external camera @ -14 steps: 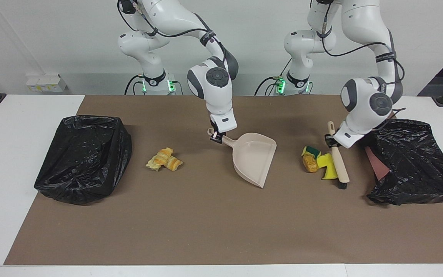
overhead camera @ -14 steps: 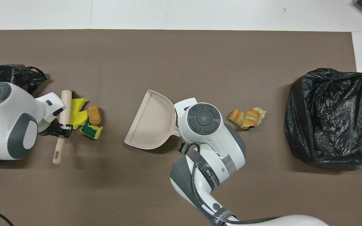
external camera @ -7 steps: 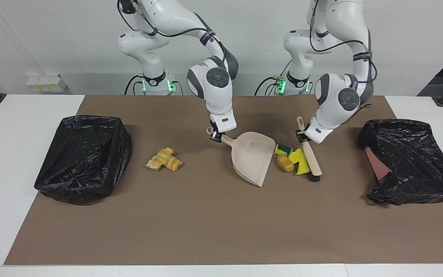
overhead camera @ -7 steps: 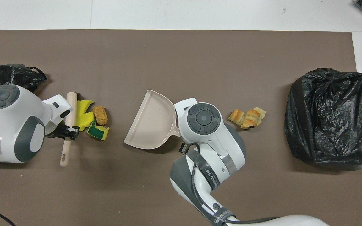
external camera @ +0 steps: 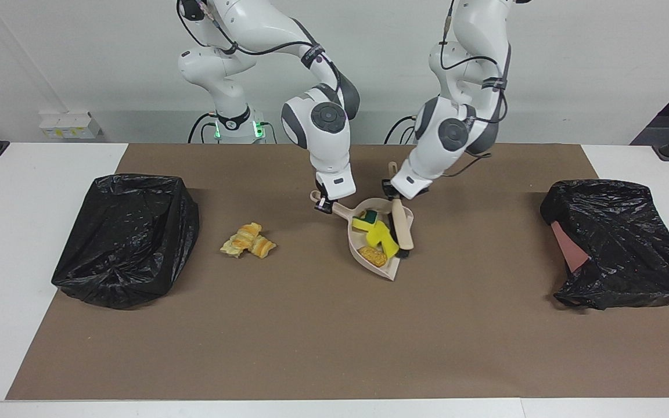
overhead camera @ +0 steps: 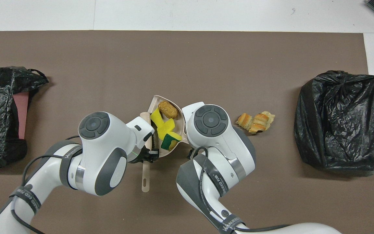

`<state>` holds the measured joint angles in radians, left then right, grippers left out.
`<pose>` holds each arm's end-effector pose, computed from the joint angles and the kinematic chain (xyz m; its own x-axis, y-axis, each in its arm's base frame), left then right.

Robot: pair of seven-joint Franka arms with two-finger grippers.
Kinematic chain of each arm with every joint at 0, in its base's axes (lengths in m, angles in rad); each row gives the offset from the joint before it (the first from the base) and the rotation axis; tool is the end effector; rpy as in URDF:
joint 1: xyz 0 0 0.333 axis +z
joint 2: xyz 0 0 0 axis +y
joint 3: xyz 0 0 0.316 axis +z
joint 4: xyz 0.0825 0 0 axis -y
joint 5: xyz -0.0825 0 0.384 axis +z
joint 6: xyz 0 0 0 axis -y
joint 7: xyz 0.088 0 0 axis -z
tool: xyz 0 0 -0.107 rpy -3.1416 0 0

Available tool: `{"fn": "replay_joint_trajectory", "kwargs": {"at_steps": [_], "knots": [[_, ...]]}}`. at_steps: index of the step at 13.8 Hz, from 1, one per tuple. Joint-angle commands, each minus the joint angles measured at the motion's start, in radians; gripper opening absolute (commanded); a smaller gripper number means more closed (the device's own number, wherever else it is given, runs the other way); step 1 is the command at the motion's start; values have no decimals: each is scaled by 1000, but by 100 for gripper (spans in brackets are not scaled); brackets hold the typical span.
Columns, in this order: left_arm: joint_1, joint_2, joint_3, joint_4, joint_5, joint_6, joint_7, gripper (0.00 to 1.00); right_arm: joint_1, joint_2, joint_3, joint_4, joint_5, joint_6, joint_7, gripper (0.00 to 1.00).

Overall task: Sweep and dump trash in bin
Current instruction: 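Push the debris into the dustpan with the brush in the left gripper, then carry the dustpan to the nearer bag with the right gripper and tip it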

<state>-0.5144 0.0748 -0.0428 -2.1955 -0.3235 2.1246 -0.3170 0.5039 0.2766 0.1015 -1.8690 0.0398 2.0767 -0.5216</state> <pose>0.4388 -0.2901 0.3411 0.9695 -0.0694 -0.2350 -0.0263 -0.9829 0.1821 0.5049 0.3480 0.3630 0.4490 0.8930 -0.0288 0.8889 -0.4498 -0.0870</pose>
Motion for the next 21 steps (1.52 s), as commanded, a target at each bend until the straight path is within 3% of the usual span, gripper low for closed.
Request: {"fn": "replay_joint_trajectory", "kwargs": {"at_steps": [1, 4, 7, 12, 17, 21], "knots": [[-16, -15, 20, 2, -22, -1, 19, 0, -8, -14, 7, -1, 19, -20, 11, 0], [54, -23, 35, 57, -6, -75, 21, 0, -8, -16, 7, -1, 19, -20, 8, 0], [141, -76, 37, 86, 64, -144, 3, 0, -19, -27, 7, -1, 19, -23, 3, 0], [151, -118, 35, 59, 139, -167, -105, 0, -117, -144, 6, -2, 20, -141, -47, 0], [-34, -145, 26, -44, 139, -79, -330, 0, -289, -279, 0, -1, 6, -173, -178, 0], [-206, -151, 24, -183, 139, 67, -435, 0, -525, -346, -3, -1, 2, -247, -389, 0]]}}
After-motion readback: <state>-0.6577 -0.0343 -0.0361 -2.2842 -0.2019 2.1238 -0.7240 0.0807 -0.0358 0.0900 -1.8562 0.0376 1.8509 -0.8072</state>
